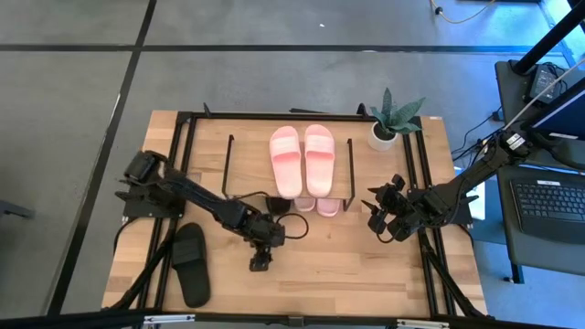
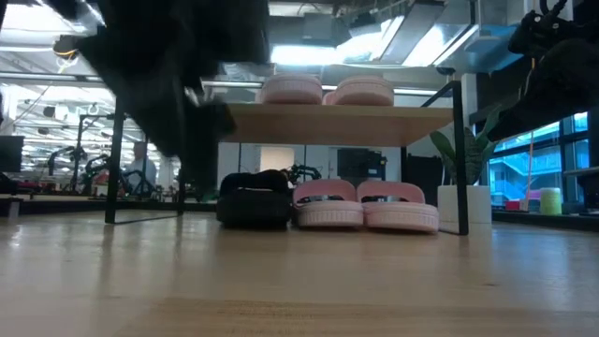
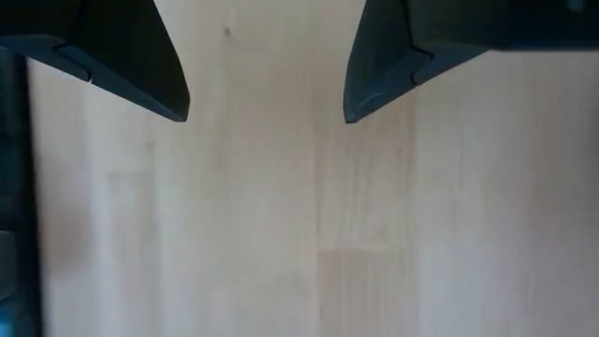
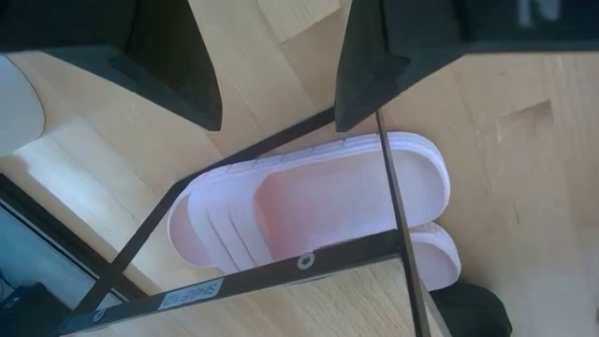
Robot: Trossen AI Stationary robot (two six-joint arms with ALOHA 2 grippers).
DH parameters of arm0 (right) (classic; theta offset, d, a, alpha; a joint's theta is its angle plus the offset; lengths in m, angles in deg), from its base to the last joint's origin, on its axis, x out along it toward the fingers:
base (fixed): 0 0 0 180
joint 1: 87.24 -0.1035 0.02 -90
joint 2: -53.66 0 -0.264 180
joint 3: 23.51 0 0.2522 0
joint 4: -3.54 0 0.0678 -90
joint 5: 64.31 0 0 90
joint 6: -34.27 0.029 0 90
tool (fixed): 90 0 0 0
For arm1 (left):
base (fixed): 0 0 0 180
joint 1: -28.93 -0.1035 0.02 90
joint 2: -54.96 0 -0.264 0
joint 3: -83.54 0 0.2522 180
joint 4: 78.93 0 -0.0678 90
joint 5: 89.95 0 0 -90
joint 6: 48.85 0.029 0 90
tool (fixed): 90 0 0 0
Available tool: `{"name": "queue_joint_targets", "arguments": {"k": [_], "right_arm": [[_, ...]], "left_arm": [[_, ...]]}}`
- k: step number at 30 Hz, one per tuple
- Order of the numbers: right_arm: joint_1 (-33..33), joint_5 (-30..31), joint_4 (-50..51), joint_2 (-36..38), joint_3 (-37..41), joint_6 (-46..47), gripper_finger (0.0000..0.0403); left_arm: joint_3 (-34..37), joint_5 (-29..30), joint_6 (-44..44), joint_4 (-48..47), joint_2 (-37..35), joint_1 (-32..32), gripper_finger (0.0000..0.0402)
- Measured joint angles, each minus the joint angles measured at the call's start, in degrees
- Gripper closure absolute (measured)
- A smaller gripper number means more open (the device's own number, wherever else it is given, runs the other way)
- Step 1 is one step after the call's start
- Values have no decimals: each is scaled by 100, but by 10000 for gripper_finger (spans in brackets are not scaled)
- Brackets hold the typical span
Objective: Pick and place slides into the shelf
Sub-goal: Move the black slipper under the shelf
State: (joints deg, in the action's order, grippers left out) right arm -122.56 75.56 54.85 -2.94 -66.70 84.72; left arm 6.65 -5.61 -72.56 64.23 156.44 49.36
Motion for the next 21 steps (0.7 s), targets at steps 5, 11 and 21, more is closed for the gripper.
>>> {"name": "queue_joint_targets", "arguments": {"k": [5,11,21], "right_arm": [[-1,2,-21,0,0,1,192],[-1,2,-23,0,0,1,192],[0,4,-56,0,0,3,192]], "left_arm": [[0,211,-19,-67,-725,285,128],[0,769,-23,-227,-1525,658,128],[0,1877,-966,-1550,-2324,1179,128]]}}
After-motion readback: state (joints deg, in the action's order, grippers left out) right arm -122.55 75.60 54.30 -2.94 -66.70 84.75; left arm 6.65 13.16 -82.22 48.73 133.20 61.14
